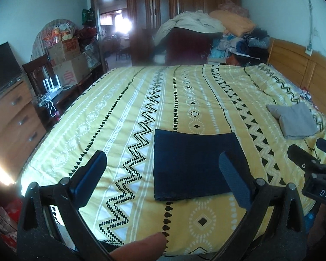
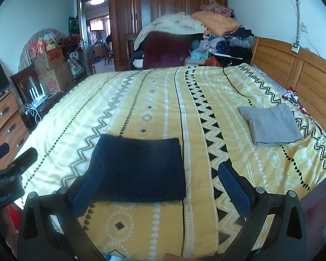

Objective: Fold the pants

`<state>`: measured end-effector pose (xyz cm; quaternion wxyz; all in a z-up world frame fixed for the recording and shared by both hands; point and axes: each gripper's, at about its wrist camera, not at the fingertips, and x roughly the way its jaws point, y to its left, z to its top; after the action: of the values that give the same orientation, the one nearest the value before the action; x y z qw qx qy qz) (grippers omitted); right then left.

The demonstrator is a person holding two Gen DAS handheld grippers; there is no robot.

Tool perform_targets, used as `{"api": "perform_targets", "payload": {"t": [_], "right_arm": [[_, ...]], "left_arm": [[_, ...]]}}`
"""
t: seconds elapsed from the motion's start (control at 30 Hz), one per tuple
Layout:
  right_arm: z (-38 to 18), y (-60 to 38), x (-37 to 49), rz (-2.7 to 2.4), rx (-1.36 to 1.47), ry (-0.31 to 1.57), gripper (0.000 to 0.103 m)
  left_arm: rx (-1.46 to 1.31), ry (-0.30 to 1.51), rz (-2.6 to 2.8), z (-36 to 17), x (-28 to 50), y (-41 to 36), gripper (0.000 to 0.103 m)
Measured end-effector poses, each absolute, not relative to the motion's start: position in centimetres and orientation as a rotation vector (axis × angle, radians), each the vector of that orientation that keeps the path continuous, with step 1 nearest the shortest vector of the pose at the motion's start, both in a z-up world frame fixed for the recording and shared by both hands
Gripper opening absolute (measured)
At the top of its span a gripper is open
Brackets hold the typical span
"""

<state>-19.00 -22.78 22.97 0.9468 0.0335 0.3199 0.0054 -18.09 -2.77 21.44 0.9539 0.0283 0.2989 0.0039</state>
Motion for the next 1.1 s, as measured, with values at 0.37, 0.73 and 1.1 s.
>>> {"api": "perform_targets", "payload": {"t": [0.37,0.73,1.1], "right_arm": [[22.4,-23.1,-18.9,-0.015,0.069,0.676,0.103],[21.8,-22.4,-18.7,0.031,0.058,0.693,0.103],[21.3,-21.5,-18.5,0.037,0.039,0.706,0.103]], "left_arm": [[0.061,0.632,0.005,20.8,-17.8,-3.1,0.103],[0.057,0.661,-0.005,20.1,-17.4,-3.3,0.103],[0.051,0.661,0.001,20.2,-17.3,-3.0,0.103]]}}
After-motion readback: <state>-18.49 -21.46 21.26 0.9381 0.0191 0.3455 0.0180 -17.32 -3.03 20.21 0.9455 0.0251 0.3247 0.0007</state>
